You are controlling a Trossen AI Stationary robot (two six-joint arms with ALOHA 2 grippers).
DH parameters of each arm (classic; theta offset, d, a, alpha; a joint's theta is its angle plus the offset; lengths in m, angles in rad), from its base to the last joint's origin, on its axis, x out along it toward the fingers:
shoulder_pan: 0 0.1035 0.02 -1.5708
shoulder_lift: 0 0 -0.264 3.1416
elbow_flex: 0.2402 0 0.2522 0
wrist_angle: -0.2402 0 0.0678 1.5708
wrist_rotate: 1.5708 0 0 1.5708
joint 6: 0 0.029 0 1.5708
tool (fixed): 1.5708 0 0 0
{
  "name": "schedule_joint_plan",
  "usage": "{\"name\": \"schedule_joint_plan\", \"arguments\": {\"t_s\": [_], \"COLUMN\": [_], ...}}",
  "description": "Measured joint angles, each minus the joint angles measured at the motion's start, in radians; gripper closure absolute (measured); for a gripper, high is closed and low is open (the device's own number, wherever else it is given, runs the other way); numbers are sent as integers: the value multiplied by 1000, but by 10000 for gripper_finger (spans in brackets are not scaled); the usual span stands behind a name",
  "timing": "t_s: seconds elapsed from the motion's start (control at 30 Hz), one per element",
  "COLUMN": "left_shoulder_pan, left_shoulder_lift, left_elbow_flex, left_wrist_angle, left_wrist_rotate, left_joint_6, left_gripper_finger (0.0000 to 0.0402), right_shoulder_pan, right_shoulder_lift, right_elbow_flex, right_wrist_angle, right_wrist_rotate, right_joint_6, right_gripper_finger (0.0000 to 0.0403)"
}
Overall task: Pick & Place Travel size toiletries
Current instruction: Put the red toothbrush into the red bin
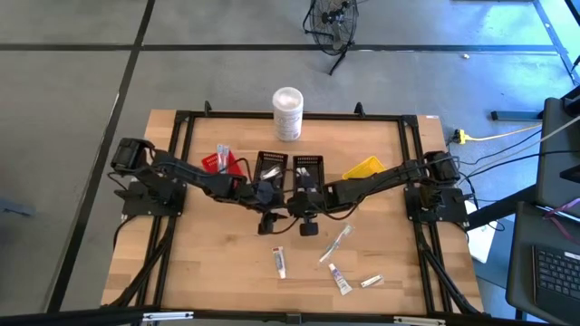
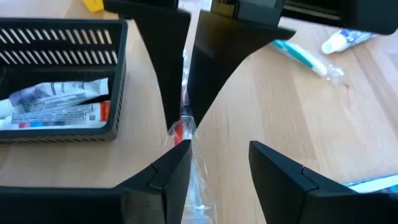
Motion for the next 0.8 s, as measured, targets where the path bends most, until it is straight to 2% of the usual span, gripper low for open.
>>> {"name": "schedule_joint_plan", "arguments": {"t_s": [0.37,0.57,0.8], "left_shoulder_pan": [4,9,9], "left_shoulder_lift": [12,13,12], "left_elbow_flex": [-2,10,13], "left_wrist_angle": [-13,-16,-43], "left_wrist_rotate": [-59,-57,-49], "left_joint_6": [41,51,61], "left_gripper_finger": [276,279,294], "right_shoulder_pan": [0,0,0], "right_shoulder_lift": [-2,-2,-2], "right_elbow_flex": [0,0,0], "right_wrist_angle": [28,22,49], "right_wrist_rotate": [-56,-57,-53], "right_joint_6": [5,4,2], "right_gripper_finger": [375,386,374]}}
